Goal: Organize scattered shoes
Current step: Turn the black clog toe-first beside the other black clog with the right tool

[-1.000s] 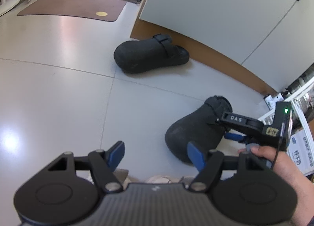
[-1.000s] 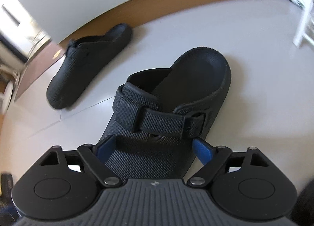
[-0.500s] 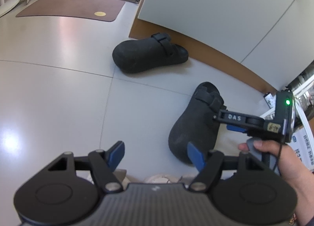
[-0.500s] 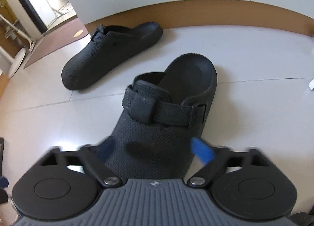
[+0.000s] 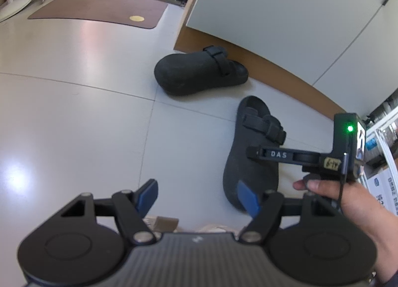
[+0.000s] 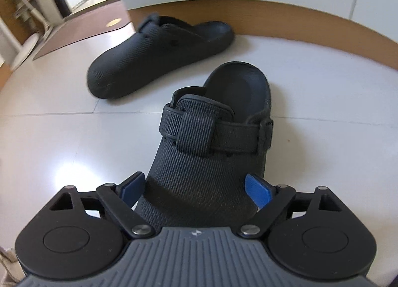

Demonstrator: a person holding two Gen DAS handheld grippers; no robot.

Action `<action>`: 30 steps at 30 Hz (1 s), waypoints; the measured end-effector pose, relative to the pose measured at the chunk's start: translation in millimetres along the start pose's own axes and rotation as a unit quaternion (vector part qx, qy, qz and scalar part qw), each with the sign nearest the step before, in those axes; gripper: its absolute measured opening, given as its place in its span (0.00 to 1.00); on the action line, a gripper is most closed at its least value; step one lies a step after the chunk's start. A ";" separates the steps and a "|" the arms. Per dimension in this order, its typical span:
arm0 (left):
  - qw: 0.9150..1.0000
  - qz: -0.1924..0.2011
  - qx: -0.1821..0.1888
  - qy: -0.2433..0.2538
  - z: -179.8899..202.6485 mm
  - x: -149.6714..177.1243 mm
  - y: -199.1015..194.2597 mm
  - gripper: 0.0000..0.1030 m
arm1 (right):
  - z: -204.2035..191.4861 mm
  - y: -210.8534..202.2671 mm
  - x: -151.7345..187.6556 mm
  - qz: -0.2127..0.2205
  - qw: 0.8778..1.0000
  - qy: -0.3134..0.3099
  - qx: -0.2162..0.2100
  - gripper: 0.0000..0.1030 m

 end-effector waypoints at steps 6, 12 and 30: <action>1.000 0.001 0.000 -0.001 -2.9 -0.5 -0.9 0.71 | -17.5 -1.6 10.0 -0.014 0.998 -0.053 -0.042 0.85; 1.000 0.004 -0.009 0.002 -4.0 -2.6 -1.3 0.71 | -34.6 -5.3 20.9 -0.024 0.994 -0.085 -0.068 0.85; 1.000 0.000 -0.009 0.007 1.6 -3.7 0.2 0.71 | -47.9 3.1 18.9 -0.020 0.998 -0.028 -0.046 0.83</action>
Point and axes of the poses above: each gripper's, at about its wrist camera, not at the fingertips, and y roughly the way its jaws point, z to its right, x to its underside, the point moved 2 cm from there along y, roughly the way its jaws point, and after that the axes turned 13 degrees about y, right-handed, at the moved point
